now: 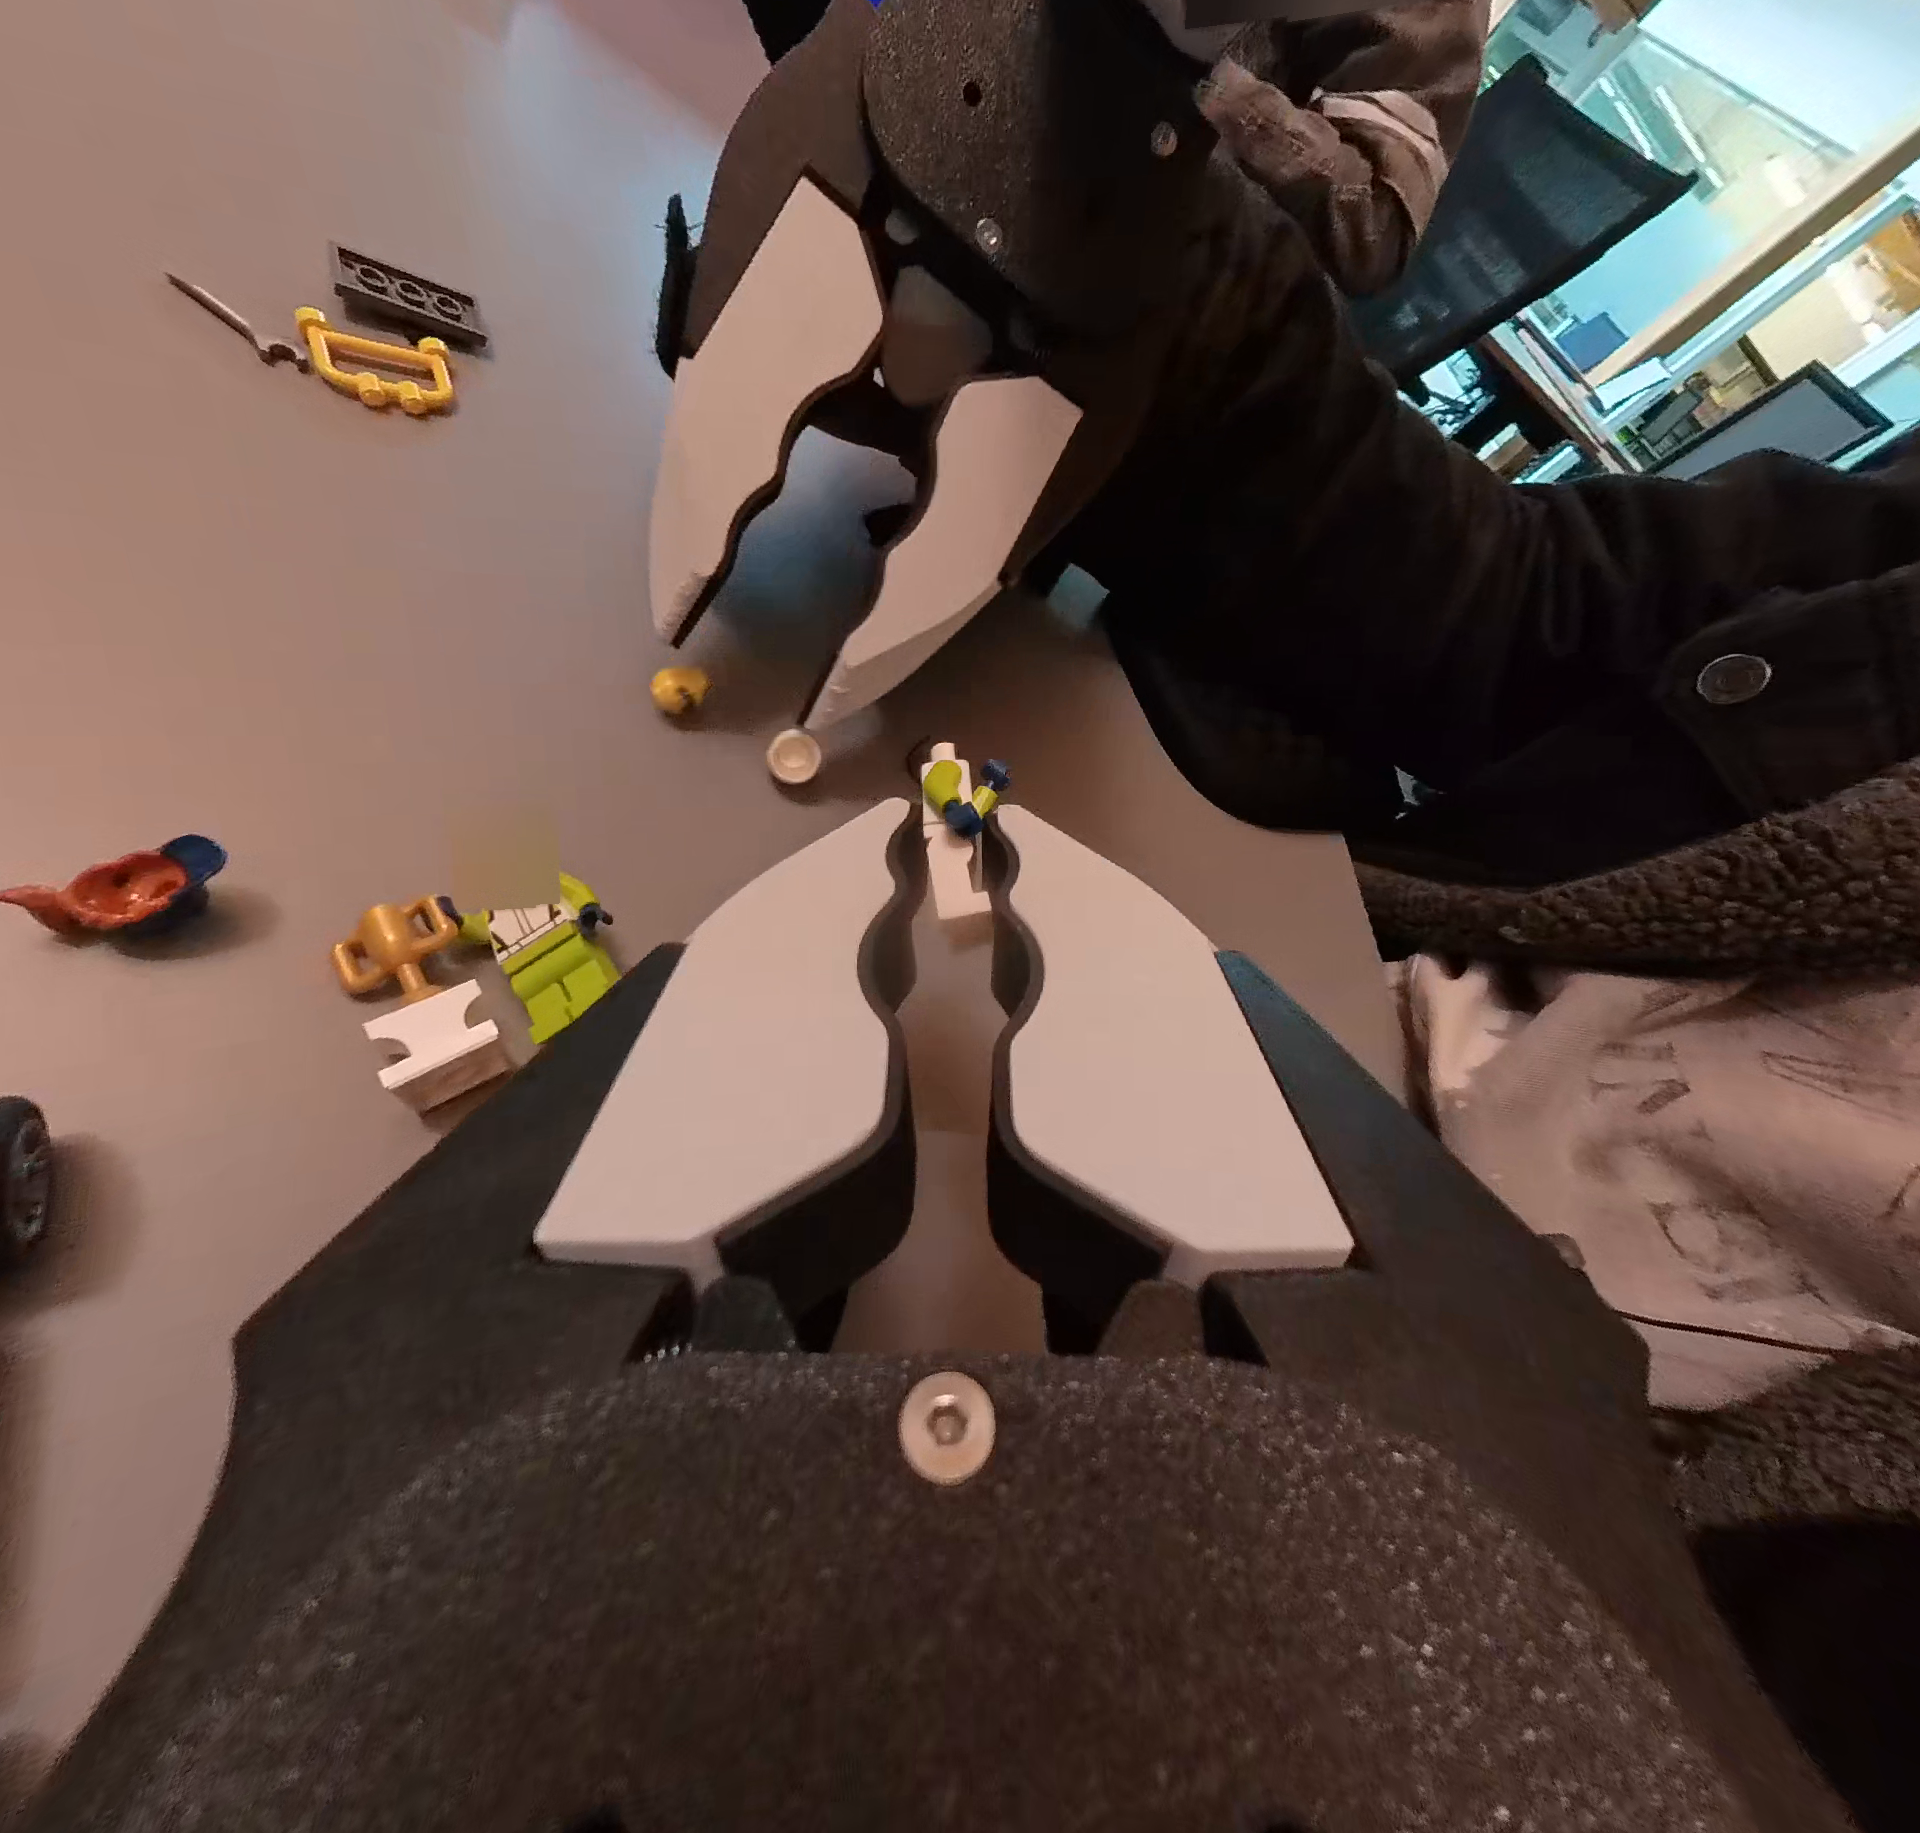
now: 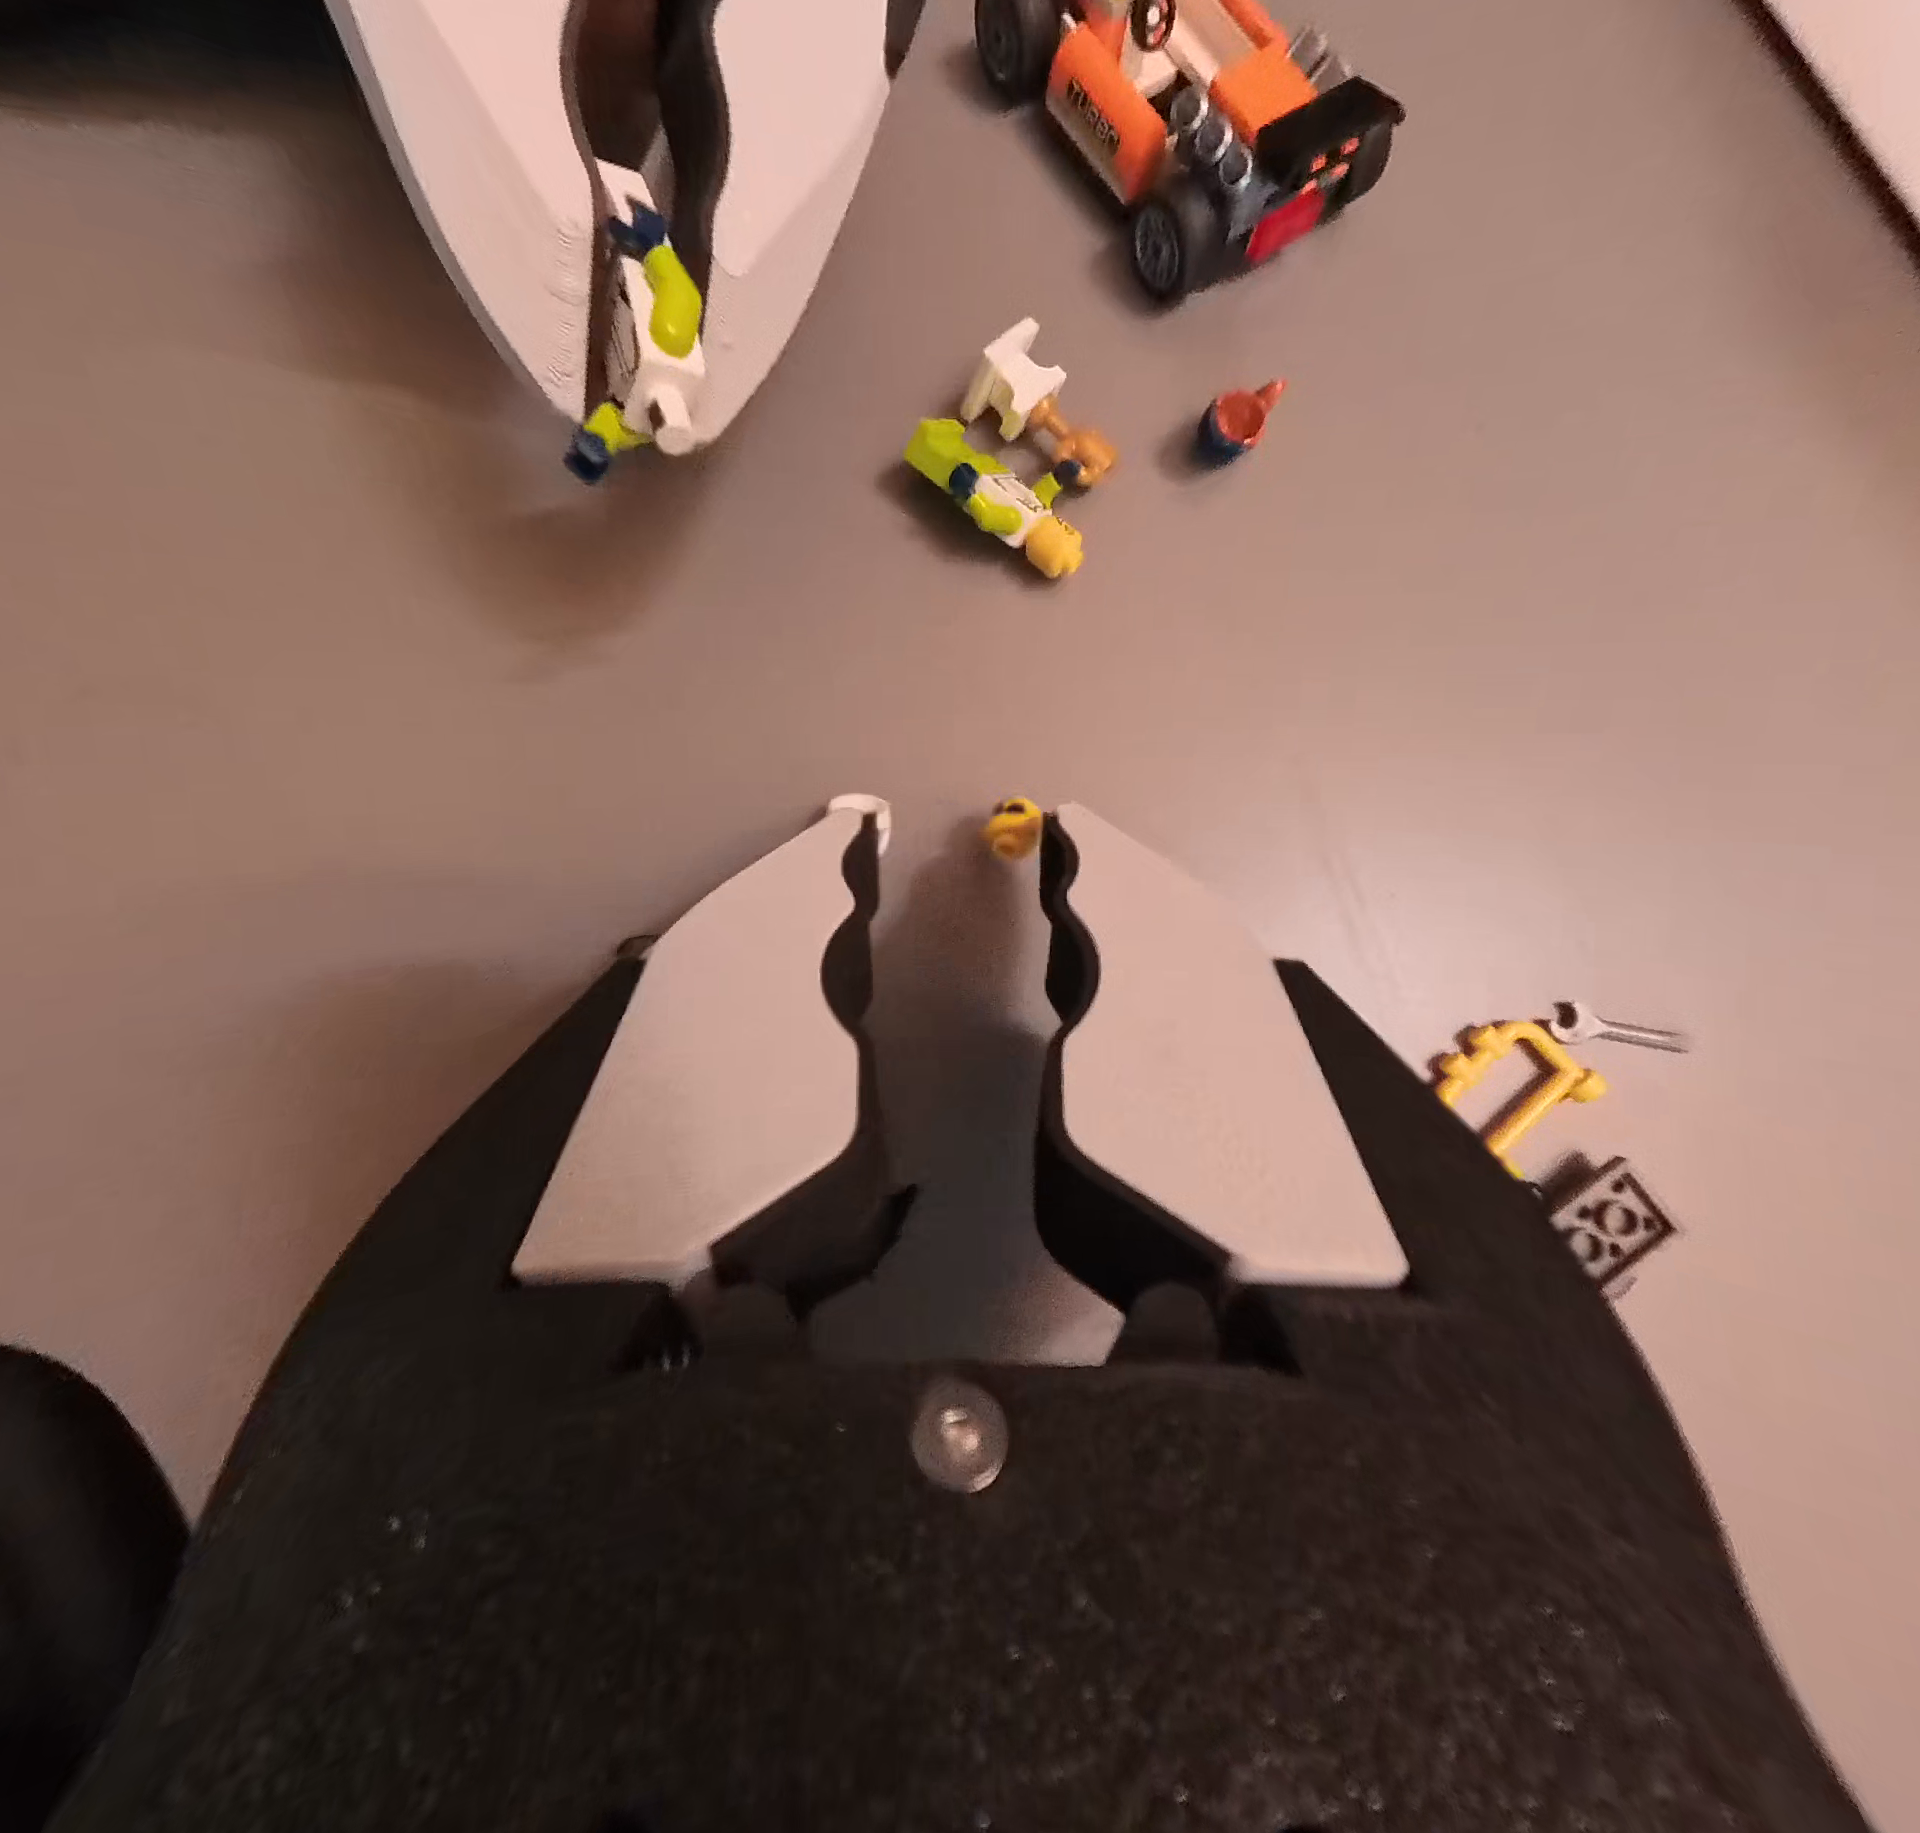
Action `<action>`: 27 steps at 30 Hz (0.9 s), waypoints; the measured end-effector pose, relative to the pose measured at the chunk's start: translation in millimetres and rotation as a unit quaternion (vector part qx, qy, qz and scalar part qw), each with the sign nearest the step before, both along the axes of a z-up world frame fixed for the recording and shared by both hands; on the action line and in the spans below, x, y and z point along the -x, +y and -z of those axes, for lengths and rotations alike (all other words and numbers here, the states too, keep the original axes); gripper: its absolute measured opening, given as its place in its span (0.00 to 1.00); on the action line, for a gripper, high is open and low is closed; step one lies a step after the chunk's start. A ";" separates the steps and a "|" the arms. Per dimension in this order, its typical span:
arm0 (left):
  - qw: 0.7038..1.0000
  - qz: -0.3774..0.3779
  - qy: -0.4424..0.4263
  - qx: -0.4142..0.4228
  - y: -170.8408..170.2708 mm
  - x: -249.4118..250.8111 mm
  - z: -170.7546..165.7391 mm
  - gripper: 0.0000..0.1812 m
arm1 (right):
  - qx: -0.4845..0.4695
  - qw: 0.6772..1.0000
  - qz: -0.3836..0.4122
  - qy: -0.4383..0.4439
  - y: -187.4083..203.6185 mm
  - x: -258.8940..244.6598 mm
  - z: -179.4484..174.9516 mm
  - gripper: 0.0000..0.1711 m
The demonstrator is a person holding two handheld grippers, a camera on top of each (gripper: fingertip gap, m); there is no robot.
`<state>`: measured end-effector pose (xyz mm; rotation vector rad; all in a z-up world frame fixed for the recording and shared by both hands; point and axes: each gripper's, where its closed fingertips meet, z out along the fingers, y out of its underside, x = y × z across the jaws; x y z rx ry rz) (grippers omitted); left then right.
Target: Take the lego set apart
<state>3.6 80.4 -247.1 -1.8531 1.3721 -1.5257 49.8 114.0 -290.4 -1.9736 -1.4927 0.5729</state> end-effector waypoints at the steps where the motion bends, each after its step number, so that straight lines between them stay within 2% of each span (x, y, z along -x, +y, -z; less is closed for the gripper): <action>1: 1.000 0.000 0.000 -0.006 0.0 -0.3 0.9 0.05 | 0.005 1.000 -0.004 0.012 -2.5 2.2 -3.6 0.18; 6: 0.999 0.006 -0.013 -0.048 -2.5 -3.2 -1.1 0.05 | 0.030 0.987 -0.057 0.149 -25.1 29.0 -50.8 0.18; 9: 0.996 0.011 -0.019 -0.084 -5.3 -5.8 -2.9 0.05 | 0.046 0.978 -0.082 0.187 -34.9 42.1 -61.2 0.16; 14: 0.986 0.010 -0.012 -0.166 -5.1 -7.4 -1.9 0.05 | 0.060 0.977 -0.081 0.188 -34.8 48.8 -54.2 0.10; 15: 0.984 0.011 -0.015 -0.175 -6.2 -8.0 -3.0 0.05 | 0.060 0.976 -0.080 0.193 -34.1 48.3 -55.1 0.05; 27: 0.978 -0.020 -0.014 -0.206 5.3 -4.3 -9.3 0.04 | 0.026 0.981 -0.069 0.178 -26.3 35.2 -57.3 0.04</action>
